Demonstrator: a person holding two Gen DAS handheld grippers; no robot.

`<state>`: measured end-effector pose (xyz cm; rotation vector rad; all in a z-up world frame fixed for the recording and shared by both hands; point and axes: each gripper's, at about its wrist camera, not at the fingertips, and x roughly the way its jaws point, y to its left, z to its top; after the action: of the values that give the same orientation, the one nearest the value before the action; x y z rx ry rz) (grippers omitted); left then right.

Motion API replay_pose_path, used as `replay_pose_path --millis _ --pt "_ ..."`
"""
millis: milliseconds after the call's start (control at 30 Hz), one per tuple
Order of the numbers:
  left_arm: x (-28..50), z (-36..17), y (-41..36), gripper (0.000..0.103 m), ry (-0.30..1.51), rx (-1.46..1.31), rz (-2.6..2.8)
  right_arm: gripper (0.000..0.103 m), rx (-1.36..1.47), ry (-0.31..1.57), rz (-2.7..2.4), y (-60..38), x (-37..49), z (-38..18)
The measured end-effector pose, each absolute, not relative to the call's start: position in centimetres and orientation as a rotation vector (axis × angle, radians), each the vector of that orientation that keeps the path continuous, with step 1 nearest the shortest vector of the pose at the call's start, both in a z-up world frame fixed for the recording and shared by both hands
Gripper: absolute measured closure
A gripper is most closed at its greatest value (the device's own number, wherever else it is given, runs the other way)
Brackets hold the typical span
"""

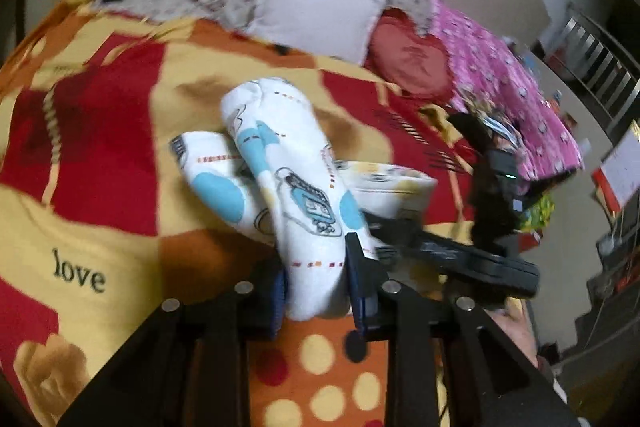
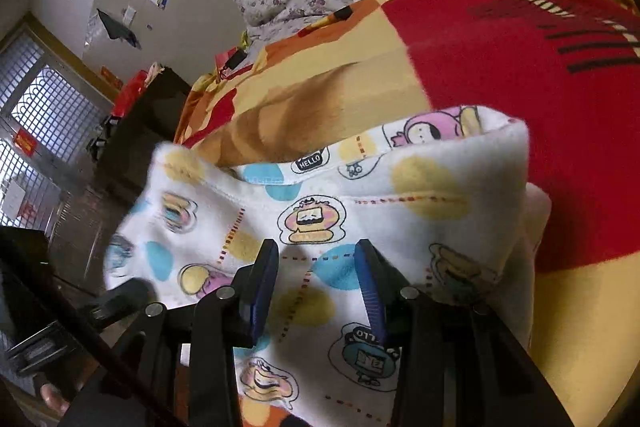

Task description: Fold small clothes

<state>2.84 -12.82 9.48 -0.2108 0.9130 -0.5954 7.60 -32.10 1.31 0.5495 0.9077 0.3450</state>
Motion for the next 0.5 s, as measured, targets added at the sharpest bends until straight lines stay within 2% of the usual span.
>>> replay_pose_path --millis 167,333,433,500 --pt "1.3 11.1 -17.0 0.078 0.889 -0.088 -0.683 0.06 0.645 0.908 0.365 -33.3 7.8 1.5" --pt "0.2 10.5 -21.2 0.078 0.882 0.017 -0.733 0.06 0.667 0.843 0.327 -35.3 7.4 3.7" --pt "0.3 9.3 -23.0 0.078 0.895 0.024 -0.759 0.055 0.729 0.806 0.298 -37.2 6.5 4.7" --pt "0.7 8.2 -24.0 0.082 0.917 0.004 -0.784 0.043 0.826 0.765 0.316 -38.9 5.6 5.1"
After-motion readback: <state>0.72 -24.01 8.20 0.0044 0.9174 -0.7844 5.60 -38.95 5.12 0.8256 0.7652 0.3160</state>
